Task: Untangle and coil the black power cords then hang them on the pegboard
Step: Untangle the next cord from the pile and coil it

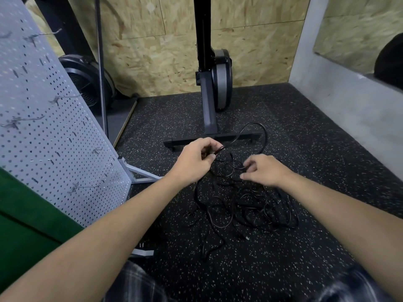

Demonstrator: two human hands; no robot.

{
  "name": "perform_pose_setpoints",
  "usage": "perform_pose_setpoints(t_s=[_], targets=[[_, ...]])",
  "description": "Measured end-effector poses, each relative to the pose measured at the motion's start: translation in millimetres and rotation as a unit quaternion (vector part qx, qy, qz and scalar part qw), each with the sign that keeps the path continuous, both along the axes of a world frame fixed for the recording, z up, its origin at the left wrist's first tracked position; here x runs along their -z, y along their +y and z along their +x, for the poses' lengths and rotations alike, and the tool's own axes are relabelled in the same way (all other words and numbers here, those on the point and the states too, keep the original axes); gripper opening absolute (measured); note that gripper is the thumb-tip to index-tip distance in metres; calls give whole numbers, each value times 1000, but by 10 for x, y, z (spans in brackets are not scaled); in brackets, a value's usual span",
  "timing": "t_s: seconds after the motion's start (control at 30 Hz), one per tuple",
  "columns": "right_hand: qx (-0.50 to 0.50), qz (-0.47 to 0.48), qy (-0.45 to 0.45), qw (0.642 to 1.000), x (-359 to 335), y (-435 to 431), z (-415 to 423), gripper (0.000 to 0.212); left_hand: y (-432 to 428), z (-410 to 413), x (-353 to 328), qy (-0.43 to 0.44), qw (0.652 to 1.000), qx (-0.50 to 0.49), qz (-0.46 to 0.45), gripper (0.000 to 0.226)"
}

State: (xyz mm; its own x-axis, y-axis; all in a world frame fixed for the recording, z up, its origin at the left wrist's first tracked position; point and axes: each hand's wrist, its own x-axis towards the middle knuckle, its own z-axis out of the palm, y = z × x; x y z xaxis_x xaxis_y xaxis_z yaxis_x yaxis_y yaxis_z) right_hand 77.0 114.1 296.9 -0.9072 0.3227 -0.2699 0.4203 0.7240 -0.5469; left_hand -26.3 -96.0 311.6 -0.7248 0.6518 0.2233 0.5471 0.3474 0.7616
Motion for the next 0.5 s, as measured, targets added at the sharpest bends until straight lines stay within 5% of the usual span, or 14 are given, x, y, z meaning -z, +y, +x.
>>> perform_pose_setpoints(t_s=[0.13, 0.3, 0.43, 0.5], targets=[[21, -139, 62, 988, -144, -177, -38, 46, -10, 13, 14, 36, 999, 20, -27, 32], [57, -359, 55, 930, -136, -323, -69, 33, -7, 25, 33, 54, 997, 30, -35, 33], [134, -407, 62, 901, -122, -323, -114, 23, 7, 62, -21, 42, 999, 9, 8, 43], [121, -314, 13, 941, -108, -287, -103, 22, 6, 76, -40, 30, 999, -6, 36, 54]])
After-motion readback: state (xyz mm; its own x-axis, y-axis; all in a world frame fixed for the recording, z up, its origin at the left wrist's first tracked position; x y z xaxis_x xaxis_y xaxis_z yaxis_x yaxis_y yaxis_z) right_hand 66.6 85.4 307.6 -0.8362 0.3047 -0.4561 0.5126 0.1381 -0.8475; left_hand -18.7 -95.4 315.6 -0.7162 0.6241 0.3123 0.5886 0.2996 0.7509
